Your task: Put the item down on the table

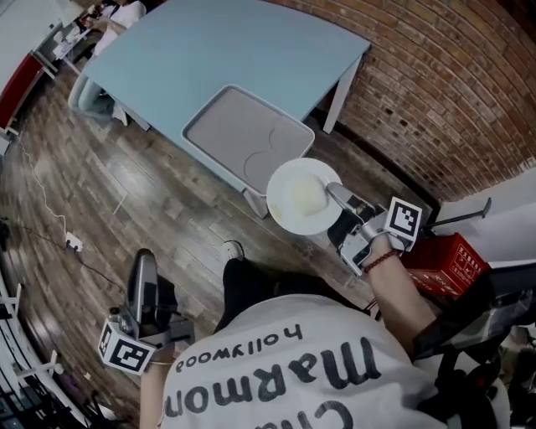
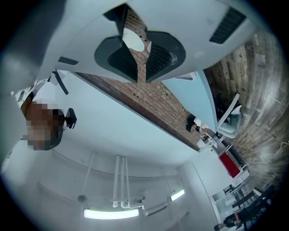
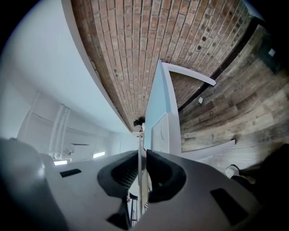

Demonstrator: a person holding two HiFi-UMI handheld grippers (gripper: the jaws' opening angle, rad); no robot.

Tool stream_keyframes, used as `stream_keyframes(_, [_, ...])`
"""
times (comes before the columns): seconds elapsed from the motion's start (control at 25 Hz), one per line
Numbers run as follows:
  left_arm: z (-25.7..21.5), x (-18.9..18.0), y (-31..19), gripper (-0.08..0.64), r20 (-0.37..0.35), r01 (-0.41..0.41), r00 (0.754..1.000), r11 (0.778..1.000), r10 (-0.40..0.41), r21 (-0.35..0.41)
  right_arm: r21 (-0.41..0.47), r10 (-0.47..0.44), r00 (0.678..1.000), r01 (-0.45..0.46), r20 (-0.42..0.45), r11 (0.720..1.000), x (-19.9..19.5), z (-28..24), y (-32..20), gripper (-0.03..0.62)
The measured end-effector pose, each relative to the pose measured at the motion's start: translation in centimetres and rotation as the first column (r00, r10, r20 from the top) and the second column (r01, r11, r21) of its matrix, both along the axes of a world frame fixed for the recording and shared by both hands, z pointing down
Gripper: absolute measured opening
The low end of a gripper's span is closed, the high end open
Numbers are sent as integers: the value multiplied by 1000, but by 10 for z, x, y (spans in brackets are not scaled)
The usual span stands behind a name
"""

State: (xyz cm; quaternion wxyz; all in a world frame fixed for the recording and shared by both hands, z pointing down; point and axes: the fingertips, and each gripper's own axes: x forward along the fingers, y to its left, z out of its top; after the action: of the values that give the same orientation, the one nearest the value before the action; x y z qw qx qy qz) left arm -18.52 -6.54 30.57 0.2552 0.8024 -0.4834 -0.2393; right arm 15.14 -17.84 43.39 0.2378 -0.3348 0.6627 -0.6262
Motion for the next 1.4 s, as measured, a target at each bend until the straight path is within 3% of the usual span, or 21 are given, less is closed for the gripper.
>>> stream_keyframes(0.16, [0, -8, -17, 61, 78, 16, 997, 1000, -16, -7, -54, -1, 1000, 0, -13, 999, -3, 22, -11, 40])
stream_keyframes(0.36, [1, -24, -35, 49, 64, 48, 997, 999, -47, -25, -105, 14, 999, -17, -35, 994, -5, 47, -23, 40])
stream_keyframes(0.76, [6, -57, -46, 6, 166, 149, 976, 987, -139, -53, -138, 0, 994, -15, -113, 990, -24, 71, -42, 40])
stream_keyframes(1.16, [10, -87, -50, 6, 153, 220, 966, 973, -207, -67, -144, 21, 976, -53, -217, 988, -37, 75, -65, 38])
stream_keyframes(1.4, [15, -99, -47, 6, 133, 242, 964, 968, -231, -70, -129, 9, 949, -52, -314, 990, -44, 78, -69, 31])
